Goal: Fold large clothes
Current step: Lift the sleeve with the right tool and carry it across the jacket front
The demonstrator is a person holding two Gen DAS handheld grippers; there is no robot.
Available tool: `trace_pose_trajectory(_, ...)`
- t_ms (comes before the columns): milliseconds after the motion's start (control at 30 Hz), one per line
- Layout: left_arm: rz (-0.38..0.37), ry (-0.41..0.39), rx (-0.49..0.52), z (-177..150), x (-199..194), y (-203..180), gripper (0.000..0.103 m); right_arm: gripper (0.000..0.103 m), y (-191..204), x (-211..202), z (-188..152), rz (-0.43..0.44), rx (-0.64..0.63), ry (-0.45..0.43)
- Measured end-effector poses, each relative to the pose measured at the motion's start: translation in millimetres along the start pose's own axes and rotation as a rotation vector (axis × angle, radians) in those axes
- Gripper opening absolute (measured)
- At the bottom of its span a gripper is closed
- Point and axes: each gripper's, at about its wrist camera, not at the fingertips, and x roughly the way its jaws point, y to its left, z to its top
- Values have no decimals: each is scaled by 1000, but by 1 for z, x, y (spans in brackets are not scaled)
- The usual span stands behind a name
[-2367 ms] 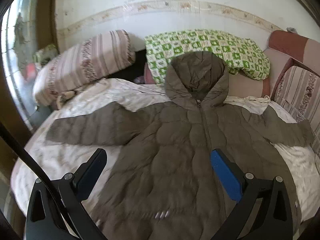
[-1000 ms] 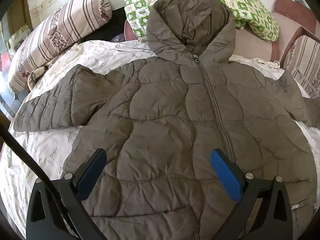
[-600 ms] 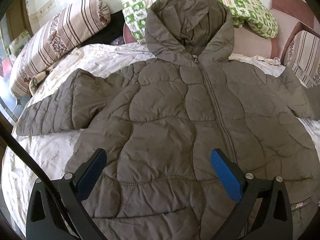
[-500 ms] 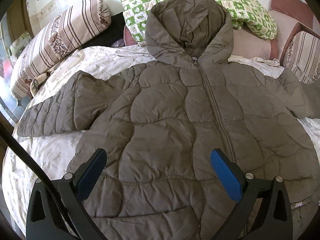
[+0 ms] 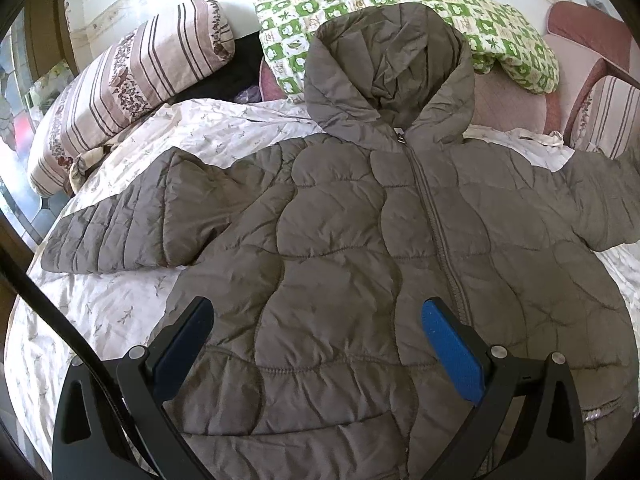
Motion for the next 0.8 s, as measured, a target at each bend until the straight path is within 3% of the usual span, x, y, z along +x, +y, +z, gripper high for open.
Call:
trace_pose_trajectory(400,7,-21,-26,2,-7,9,103,16,74,-11,-23,230,-41,86)
trace_pose_trajectory(800,67,-56,-127,6,-14,42,103,16,185,3,-99,509,-119,286)
